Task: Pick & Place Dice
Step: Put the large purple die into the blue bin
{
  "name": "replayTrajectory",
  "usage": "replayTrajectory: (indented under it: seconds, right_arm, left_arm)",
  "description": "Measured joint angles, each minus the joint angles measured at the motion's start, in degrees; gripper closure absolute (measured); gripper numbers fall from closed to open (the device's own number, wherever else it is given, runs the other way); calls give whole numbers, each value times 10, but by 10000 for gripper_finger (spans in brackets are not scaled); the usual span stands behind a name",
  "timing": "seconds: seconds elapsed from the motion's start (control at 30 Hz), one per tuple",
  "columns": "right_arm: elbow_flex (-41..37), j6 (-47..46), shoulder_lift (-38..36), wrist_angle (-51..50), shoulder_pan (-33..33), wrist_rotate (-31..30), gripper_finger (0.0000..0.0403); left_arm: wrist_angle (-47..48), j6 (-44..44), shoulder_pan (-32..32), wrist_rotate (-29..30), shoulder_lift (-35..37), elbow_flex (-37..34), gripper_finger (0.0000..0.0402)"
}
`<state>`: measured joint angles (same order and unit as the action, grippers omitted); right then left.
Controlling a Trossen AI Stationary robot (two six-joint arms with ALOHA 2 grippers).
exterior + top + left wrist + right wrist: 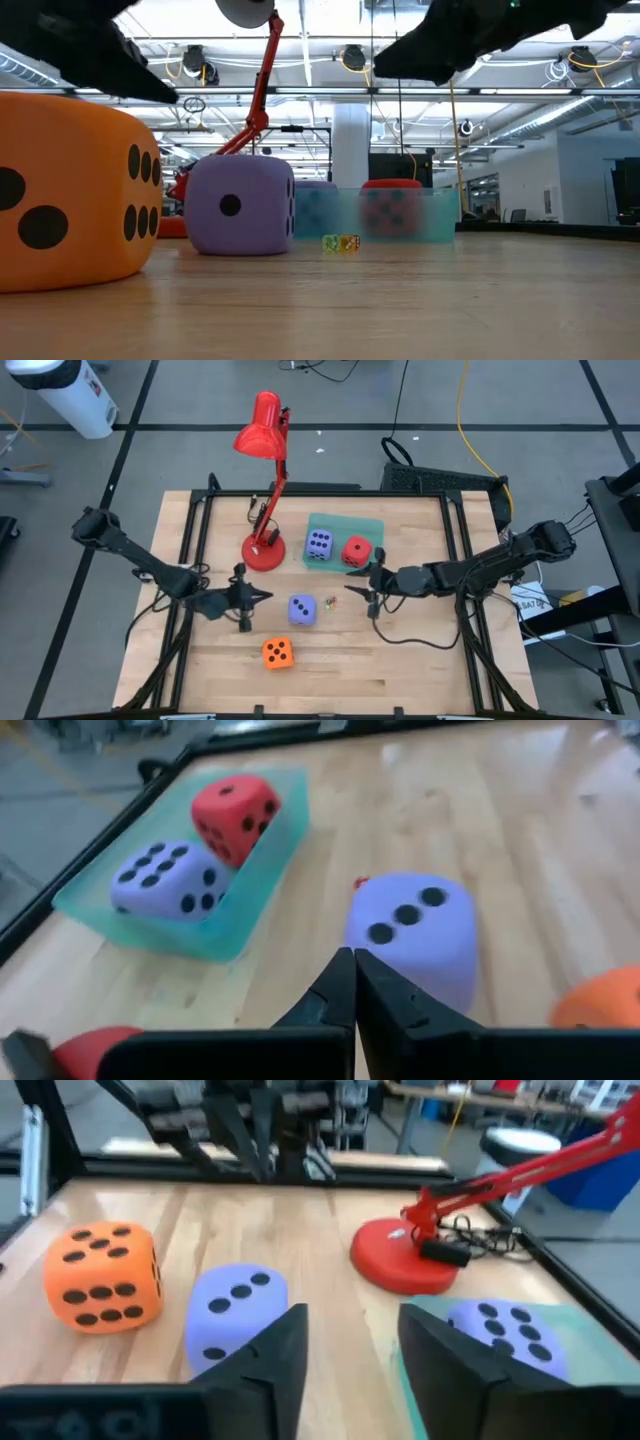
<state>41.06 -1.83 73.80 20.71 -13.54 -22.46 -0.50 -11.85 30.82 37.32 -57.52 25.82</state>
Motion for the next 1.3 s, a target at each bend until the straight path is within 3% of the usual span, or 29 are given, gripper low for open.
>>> replayTrajectory:
  seconds: [0.23,0.43,0.6,0.77,1.3]
  right_arm:
    - [105,-5,69,-94,6,5,204]
    - [252,-3,149,-228,28,87,136]
    - [329,48,211,-239,31,92,71]
    - [350,28,247,-239,30,112,12]
    - [351,-10,332,-192,34,183,3]
  left_arm:
    - [-35,25,32,40,56,-29,398]
    - [-42,29,35,51,82,-44,399]
    - [-42,14,36,49,84,-58,393]
    - [-44,8,37,44,84,-58,398]
    - [-43,6,37,42,84,-58,383]
